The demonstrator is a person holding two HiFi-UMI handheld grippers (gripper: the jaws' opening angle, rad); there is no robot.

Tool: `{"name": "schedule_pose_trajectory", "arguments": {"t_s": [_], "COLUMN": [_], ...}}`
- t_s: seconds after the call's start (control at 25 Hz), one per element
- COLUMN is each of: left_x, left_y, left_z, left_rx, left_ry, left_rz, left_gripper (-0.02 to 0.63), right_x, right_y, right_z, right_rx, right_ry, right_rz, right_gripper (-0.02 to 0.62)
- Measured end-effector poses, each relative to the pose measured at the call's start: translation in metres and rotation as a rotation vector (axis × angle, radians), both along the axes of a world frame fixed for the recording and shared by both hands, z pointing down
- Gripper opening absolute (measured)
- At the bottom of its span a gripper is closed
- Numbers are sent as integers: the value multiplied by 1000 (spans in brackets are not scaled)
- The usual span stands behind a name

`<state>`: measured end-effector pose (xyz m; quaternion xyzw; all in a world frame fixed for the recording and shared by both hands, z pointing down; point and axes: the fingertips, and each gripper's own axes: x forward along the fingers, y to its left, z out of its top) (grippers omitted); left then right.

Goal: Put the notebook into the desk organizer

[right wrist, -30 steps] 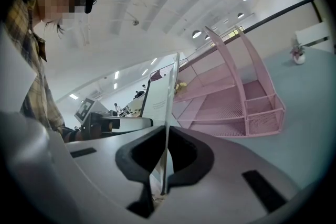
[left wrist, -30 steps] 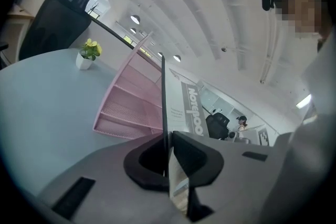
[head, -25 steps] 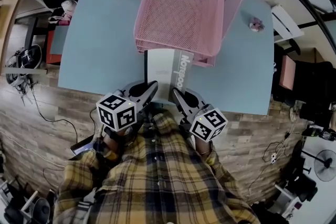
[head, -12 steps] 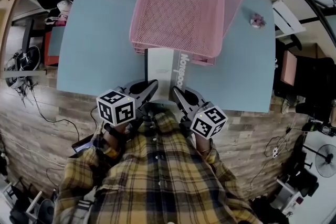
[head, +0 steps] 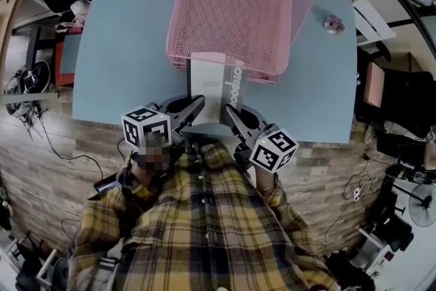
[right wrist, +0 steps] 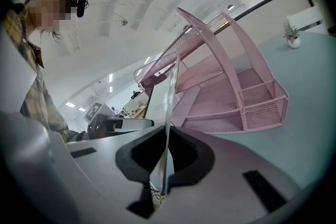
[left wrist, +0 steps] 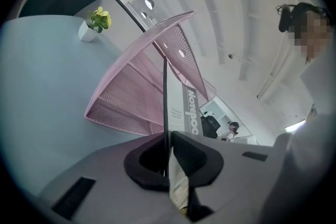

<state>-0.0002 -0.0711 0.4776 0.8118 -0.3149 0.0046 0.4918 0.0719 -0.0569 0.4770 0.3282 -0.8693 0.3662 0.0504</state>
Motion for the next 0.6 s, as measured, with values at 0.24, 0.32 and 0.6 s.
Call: {"name": "schedule_pose_trajectory", "arguments": {"t_s": [0.24, 0.32, 0.6], "left_x": [-2, 0, 6], "left_y": [-9, -11, -20], "left_z": [3, 0, -7], "left_rx": [-30, -42, -111], "left_ry": [53, 83, 177], "left_rz": [15, 15, 36], "left_gripper": [15, 12, 5], "right_x": [0, 1, 6], "right_y": [-9, -12, -20], "right_z": [-2, -2, -4], "right_rx": [1, 4, 37], "right_ry": [-14, -13, 15], "right_rz": [-4, -2, 14], "right_gripper": [18, 21, 60]}}
